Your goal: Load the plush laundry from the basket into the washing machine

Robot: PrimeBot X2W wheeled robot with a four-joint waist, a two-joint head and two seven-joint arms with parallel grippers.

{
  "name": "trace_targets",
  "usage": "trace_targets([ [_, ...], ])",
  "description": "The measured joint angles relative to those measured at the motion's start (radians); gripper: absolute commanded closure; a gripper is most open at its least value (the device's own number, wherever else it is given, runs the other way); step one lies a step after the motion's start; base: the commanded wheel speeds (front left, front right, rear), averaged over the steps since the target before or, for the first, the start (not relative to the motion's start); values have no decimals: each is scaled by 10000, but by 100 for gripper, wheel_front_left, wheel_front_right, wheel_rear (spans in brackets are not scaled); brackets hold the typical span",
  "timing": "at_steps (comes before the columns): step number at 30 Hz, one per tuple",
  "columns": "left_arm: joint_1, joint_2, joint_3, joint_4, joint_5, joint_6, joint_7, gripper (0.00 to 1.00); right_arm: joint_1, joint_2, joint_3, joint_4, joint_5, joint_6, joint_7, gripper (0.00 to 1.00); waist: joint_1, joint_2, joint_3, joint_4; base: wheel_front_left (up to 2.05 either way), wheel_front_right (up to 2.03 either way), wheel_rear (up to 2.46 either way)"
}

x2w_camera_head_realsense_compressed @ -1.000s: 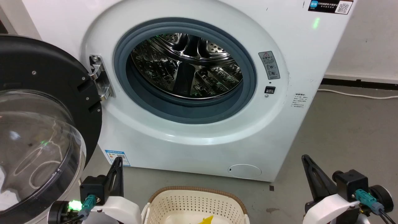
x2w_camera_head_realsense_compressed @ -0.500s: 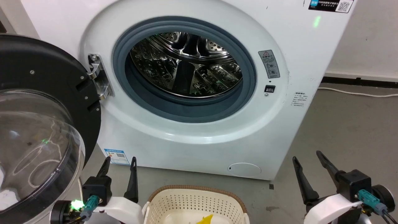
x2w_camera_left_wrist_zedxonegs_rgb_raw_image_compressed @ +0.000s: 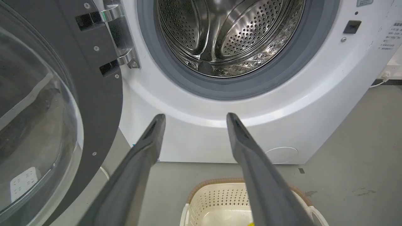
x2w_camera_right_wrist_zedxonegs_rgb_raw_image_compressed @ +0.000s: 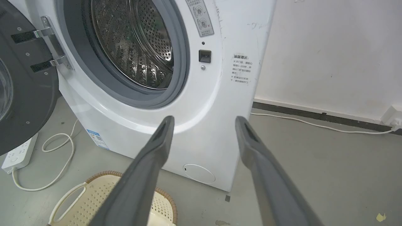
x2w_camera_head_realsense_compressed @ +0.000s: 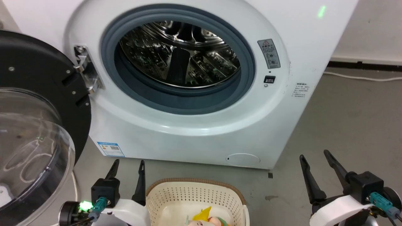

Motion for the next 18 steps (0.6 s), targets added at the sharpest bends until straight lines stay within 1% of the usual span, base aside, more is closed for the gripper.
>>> trace_targets([
  [13, -921, 35, -497, 1632, -94, -307, -29, 0, -234, 0, 0, -2, 301, 0, -280, 0, 1, 0, 1017, -452, 0, 0, 0],
  [17, -1281, 35, -623, 2278, -224, -349, 161, 0, -253, 0, 4, 0, 418, 0, -345, 0, 0, 0, 1342, -582, 0, 0, 0],
  [18, -1565, 52, -779, 2731, -270, -416, 257, 0, -338, 0, 8, -2, 518, 0, -405, 0, -1, 0, 1591, -672, 0, 0, 0],
])
